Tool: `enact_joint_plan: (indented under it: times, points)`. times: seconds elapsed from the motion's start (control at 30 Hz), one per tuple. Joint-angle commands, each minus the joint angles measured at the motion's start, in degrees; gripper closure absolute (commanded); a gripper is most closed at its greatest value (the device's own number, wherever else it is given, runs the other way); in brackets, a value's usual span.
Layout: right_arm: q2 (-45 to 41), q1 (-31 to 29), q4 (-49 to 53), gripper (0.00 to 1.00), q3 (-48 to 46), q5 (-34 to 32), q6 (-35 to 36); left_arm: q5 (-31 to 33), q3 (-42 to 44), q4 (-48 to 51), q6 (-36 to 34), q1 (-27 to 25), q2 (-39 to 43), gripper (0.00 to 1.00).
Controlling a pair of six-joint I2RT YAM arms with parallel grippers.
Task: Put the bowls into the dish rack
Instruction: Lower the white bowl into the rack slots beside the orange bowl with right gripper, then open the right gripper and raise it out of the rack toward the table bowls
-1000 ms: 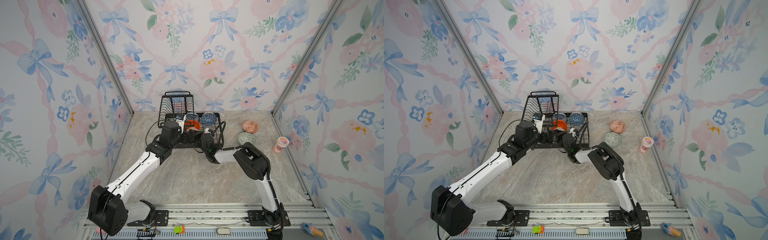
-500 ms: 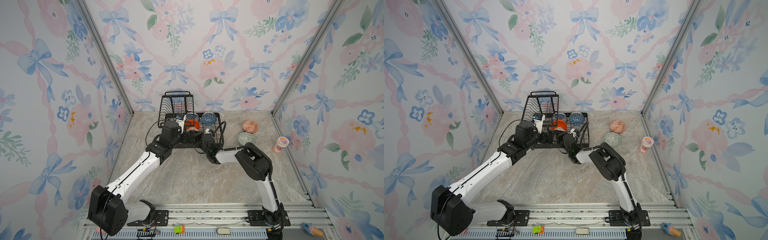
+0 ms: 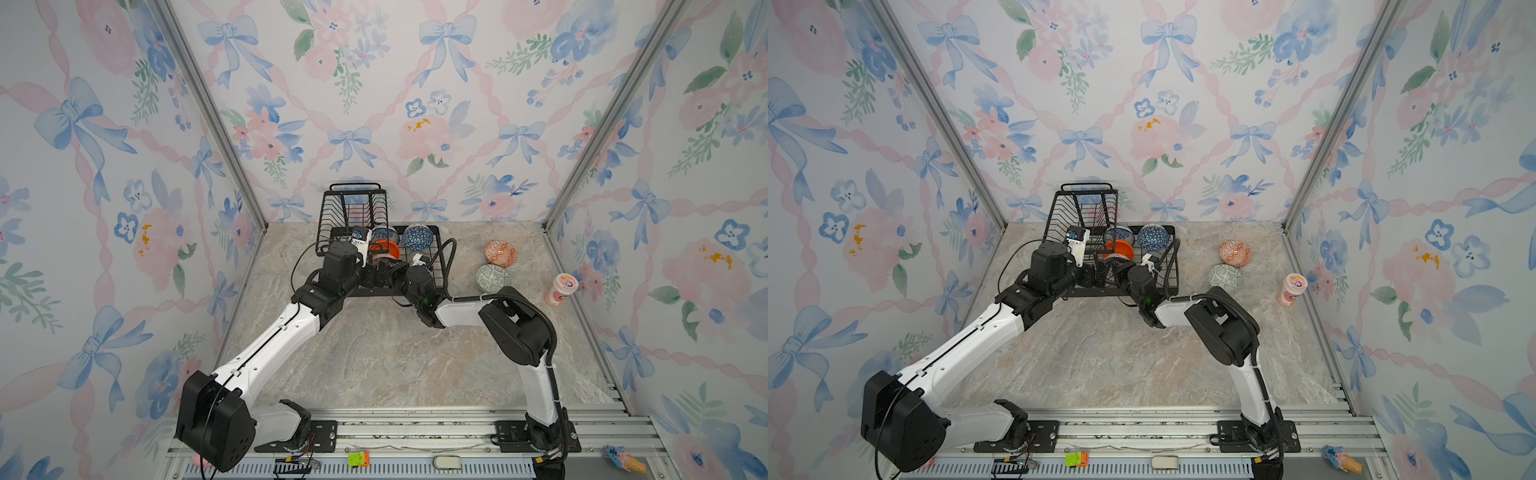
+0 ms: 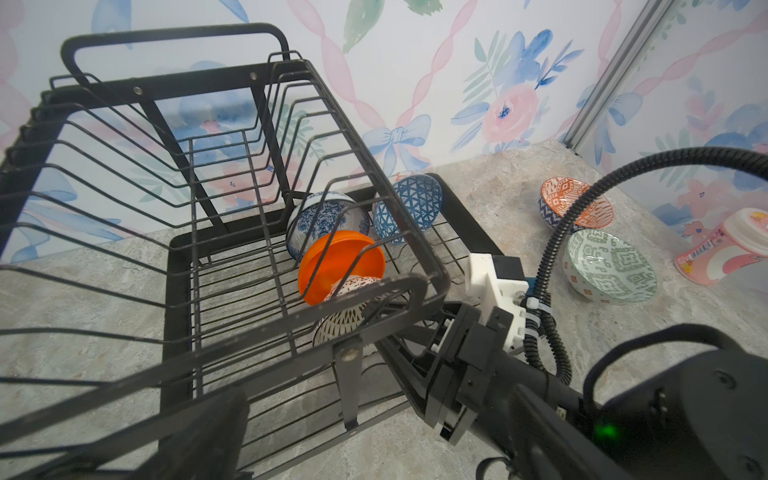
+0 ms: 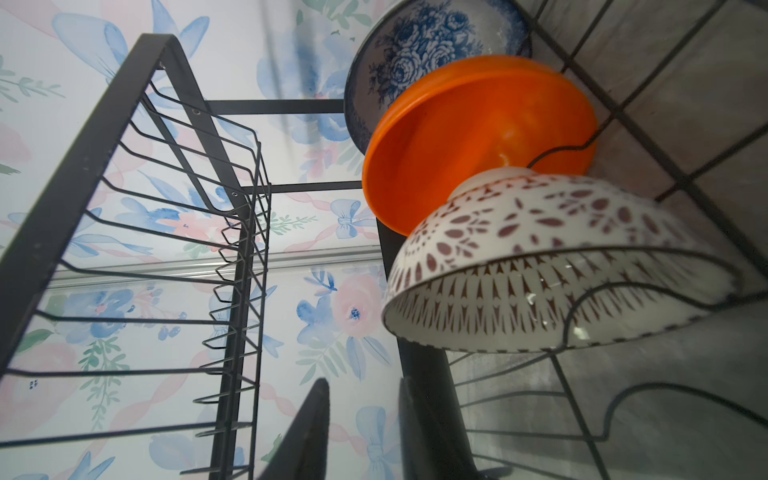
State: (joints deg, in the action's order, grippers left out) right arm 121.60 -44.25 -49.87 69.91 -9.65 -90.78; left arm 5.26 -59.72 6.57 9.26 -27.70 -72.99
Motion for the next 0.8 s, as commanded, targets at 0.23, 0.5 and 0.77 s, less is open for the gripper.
enact_joint_plan:
  times: [0.23, 0.5, 0.77]
  points:
    - [-7.0, 0.5, 5.0, 0.64, -4.2, -1.5, 5.5, 0.9, 0.8, 0.2, -0.7, 0.3, 1.7, 0.02]
    - [-12.2, 1.4, 11.6, 0.54, -6.1, -2.4, 10.6, 0.6, 0.9, 0.2, -0.6, 0.4, 1.8, 0.02]
    - [-19.3, 2.1, 23.3, 0.35, -6.4, -5.2, 19.1, 0.3, 1.2, -0.2, 0.2, 0.3, 2.7, 0.02]
